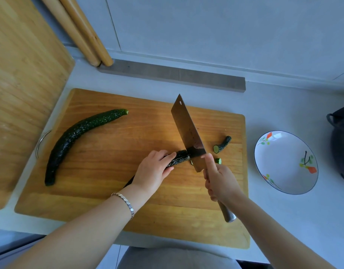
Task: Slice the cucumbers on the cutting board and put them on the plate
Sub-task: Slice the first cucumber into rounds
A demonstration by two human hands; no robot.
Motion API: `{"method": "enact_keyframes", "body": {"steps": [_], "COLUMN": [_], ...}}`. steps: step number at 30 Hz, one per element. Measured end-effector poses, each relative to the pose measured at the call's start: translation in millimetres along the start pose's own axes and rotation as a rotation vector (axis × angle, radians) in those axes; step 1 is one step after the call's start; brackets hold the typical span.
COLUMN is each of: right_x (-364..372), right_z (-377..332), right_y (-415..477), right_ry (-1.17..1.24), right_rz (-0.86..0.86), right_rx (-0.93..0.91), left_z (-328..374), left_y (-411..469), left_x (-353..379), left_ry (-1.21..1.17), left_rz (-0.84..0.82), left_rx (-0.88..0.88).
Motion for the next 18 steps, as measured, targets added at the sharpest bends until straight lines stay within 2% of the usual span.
{"method": "enact_keyframes", "body": {"steps": [13, 18], "right_x": [9.6, 20.0], "right_z": [-1.2, 5.5], "right_y": [5.3, 21.2], "right_ry": [-0.227, -0.19], "right_rz": [-0.006, -0.004], "right_rx": [-0.065, -0.021], "left_z": [-1.1, -0.6], "left_y": [0.8, 1.6], "left_x": [-1.1, -0.4], "left_ry": [0.011, 0.0], "left_rz": [0.002, 0.002], "left_rx": [0.026, 0.037]}}
Point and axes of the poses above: each hand's wrist, its own y-axis towards the middle knuckle, its own x-axis out of the palm, z = x × y, the point moved 3 cm from there along y, towards the middle knuckle, and after that the axes turned 14 degrees about -x, right-handed, at the moved point
